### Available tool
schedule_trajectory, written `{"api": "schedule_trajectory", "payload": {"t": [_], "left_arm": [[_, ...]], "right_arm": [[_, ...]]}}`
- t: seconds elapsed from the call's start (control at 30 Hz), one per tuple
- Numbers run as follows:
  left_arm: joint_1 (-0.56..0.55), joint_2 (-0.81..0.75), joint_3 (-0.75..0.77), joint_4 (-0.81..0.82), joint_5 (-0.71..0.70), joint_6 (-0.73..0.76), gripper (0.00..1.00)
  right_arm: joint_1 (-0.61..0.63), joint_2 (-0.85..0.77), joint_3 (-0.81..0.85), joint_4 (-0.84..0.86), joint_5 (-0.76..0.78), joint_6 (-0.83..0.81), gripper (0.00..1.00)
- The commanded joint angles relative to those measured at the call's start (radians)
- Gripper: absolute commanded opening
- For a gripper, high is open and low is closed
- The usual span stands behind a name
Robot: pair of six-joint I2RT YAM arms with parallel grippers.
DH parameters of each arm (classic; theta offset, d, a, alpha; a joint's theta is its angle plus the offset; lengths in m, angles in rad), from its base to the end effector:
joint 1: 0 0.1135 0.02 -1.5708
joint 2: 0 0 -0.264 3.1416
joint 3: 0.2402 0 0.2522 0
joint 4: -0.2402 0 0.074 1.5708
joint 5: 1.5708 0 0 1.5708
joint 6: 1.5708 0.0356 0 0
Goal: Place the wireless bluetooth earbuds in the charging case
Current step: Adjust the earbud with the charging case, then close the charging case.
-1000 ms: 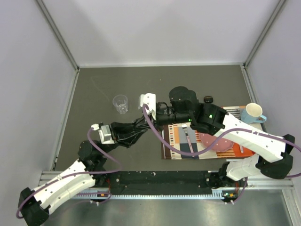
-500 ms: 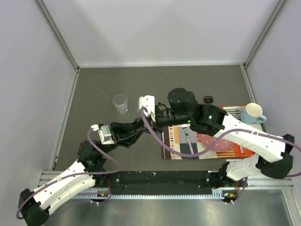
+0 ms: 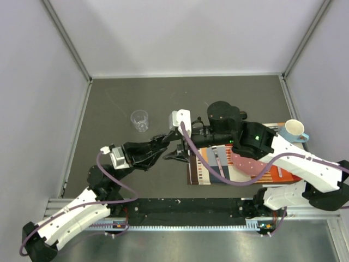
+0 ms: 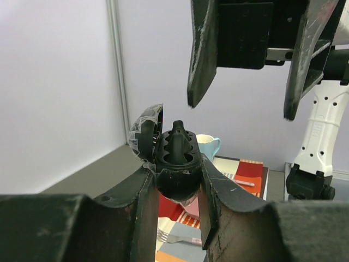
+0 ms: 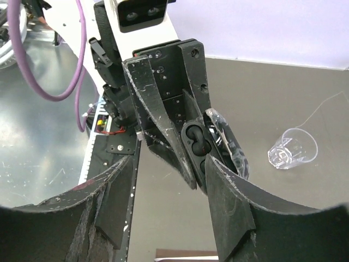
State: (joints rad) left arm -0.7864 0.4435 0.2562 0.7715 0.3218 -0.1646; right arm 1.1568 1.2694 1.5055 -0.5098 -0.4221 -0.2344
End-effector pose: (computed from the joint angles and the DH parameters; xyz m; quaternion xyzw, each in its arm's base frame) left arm 0.0791 -0.0952 0.2996 0.2773 0.4018 -0.4654 0.7382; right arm 0.0946 0.2515 0.4525 -0.5965 0.5171 0.4124 0.4546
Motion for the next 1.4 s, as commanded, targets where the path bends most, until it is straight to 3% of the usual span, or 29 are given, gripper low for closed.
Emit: {"api": "schedule_trajectory", "payload": {"t": [0.0, 0.07, 0.23, 0.3, 0.43, 0.47, 0.53, 0.63, 0.67, 0.77, 0.87, 1.37], "left_arm": [[0.001, -0.025, 0.003, 0.034, -0.024, 0.017, 0.0], [0.001, -0.032, 0.003, 0.023, -0.026, 0.02, 0.0], [0.003, -0.052, 0.003, -0.003, -0.033, 0.04, 0.0], [0.001, -0.06, 0.003, -0.005, -0.032, 0.051, 0.0], [0.001, -0.066, 0.002, -0.011, -0.026, 0.063, 0.0], [0.001, -0.069, 0.002, -0.012, -0.023, 0.065, 0.0], [0.001, -0.068, 0.0, -0.012, -0.021, 0.065, 0.0], [0.001, -0.066, -0.002, -0.011, -0.02, 0.066, 0.0], [0.001, -0.068, 0.0, -0.015, -0.018, 0.068, 0.0], [0.001, -0.069, 0.006, -0.028, -0.012, 0.073, 0.0], [0.001, -0.065, 0.003, -0.02, -0.012, 0.074, 0.0], [0.001, 0.014, 0.04, -0.012, 0.094, 0.071, 0.0]], "right_arm": [[0.015, -0.068, 0.007, 0.045, -0.017, 0.026, 0.56], [0.015, -0.106, -0.023, 0.1, 0.009, 0.035, 0.56], [0.015, -0.208, -0.142, 0.276, 0.173, 0.096, 0.83], [0.014, -0.241, -0.192, 0.356, 0.305, 0.138, 0.92], [-0.009, -0.217, -0.168, 0.327, 0.474, 0.211, 0.98], [-0.049, -0.203, -0.121, 0.256, 0.485, 0.281, 0.98], [-0.109, -0.138, -0.053, 0.171, 0.448, 0.38, 0.98], [-0.287, -0.059, 0.042, 0.059, 0.23, 0.619, 0.98], [-0.323, -0.044, 0.047, 0.06, 0.086, 0.717, 0.98], [-0.393, -0.015, 0.036, 0.062, 0.072, 0.848, 0.98], [-0.394, -0.016, -0.019, 0.085, 0.198, 0.892, 0.99], [-0.367, 0.114, 0.051, 0.09, -0.052, 0.827, 0.99]]}}
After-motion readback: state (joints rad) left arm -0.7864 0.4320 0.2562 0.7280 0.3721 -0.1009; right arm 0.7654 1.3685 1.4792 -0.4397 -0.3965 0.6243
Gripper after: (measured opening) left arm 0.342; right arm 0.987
